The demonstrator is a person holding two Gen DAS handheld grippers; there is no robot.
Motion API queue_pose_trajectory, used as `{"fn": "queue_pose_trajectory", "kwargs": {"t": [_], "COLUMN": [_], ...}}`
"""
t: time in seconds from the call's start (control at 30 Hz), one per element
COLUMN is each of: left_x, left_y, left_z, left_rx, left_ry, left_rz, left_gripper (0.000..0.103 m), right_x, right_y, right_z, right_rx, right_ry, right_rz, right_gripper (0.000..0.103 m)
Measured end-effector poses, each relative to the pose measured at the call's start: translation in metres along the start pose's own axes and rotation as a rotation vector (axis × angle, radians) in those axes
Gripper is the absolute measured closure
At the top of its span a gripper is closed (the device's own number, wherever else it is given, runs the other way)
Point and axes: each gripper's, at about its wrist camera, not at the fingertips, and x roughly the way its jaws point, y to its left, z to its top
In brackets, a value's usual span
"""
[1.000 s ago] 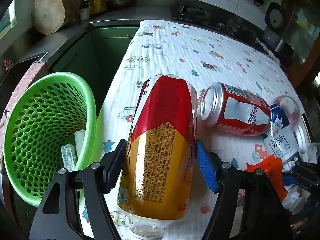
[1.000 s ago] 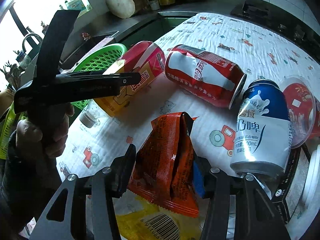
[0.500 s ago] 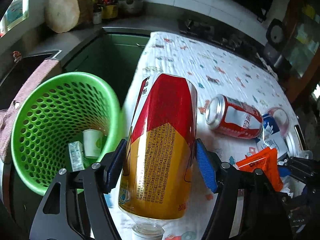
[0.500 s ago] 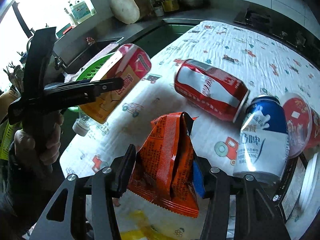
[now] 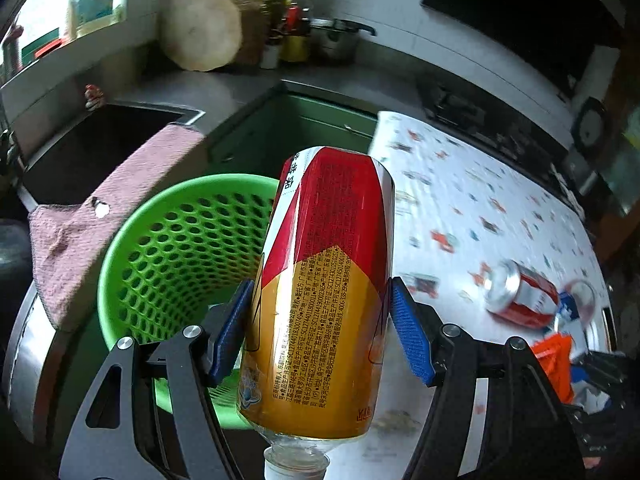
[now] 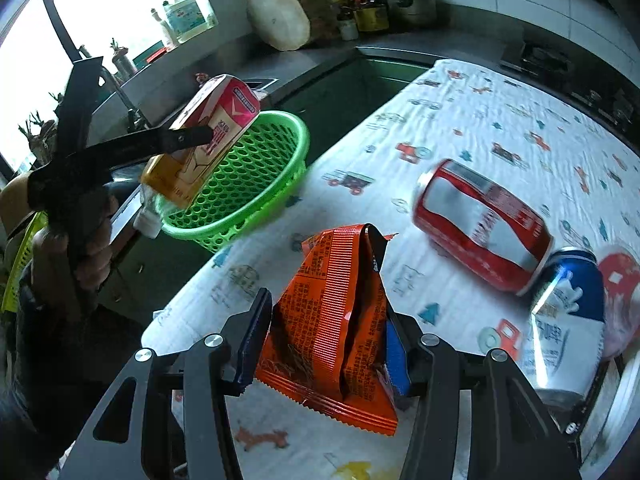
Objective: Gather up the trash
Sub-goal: 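Carry the juice bottle with the left gripper and drop it into the basket, then carry the orange snack bag with the right gripper and release it into the basket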
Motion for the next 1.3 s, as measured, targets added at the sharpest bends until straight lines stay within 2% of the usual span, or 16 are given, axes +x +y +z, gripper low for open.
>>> {"fn": "queue_pose_trajectory", "kwargs": {"t": [0.27,0.7,1.0,1.3], "left_x": [0.027,0.062,0.053,0.020], "left_y": [0.041,0.081,0.090,0.100], "left_z": [0.008,0.003,-0.001,-0.013], "left_rx": [-0.057,-0.166,-0.180,-0.191], "left_ry": [0.027,0.092,0.076,0.034], "left_rz": [0.056,0.051,0.041,0.068], "left_gripper": [0.037,0.035,0.035,0.032], "right_x": [0.010,0.031,0.037,0.051], "right_y": [0.017,0.032,0.044,0.059], "right_z": [0.014,0.028,0.037,0.052], "right_rx": [-0.026,-0.047,-0.066,-0.081], "right_ry": [0.008,0.031,0.030,0.030], "right_rz": [0.014,0.024,0.034,0.046], "right_gripper": [0.053,0.053,0.053,0.053]}}
